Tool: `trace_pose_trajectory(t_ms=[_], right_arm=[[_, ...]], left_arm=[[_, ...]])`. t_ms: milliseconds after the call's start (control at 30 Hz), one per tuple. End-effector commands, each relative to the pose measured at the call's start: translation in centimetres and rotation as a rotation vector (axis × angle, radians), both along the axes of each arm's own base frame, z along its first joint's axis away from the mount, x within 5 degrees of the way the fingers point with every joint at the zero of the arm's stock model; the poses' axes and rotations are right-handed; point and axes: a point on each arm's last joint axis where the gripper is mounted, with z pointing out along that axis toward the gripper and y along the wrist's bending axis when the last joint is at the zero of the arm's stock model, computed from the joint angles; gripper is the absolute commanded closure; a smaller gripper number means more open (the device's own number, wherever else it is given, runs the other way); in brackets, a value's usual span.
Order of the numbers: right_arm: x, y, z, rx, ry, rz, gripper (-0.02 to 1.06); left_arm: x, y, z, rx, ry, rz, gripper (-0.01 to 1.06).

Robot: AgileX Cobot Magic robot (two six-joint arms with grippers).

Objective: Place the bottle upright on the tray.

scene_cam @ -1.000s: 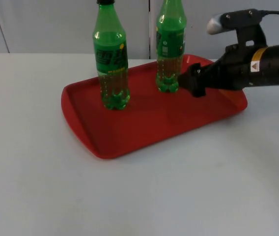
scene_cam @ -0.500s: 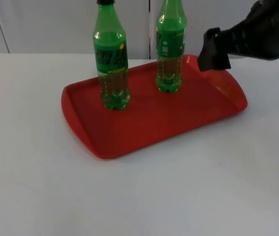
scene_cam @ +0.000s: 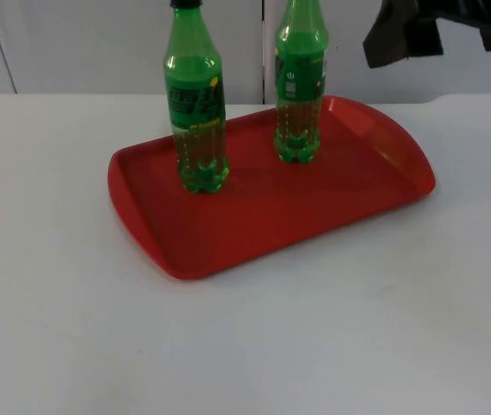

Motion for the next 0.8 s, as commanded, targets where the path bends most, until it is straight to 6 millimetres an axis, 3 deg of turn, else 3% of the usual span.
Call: trace_pose_trajectory(t_ms=[0, 767], right_arm=[[-0.8, -0.3, 0.8, 0.014, -0.009, 0.004, -0.01], [-10.4, -6.6, 3.7, 0.106, -0.184, 0.034, -0.01]], left_arm=[[0.0, 0.0, 0.0, -0.008, -0.001, -0.002, 0.0], [0.0, 0.0, 0.0, -0.008, -0.001, -0.002, 0.0]])
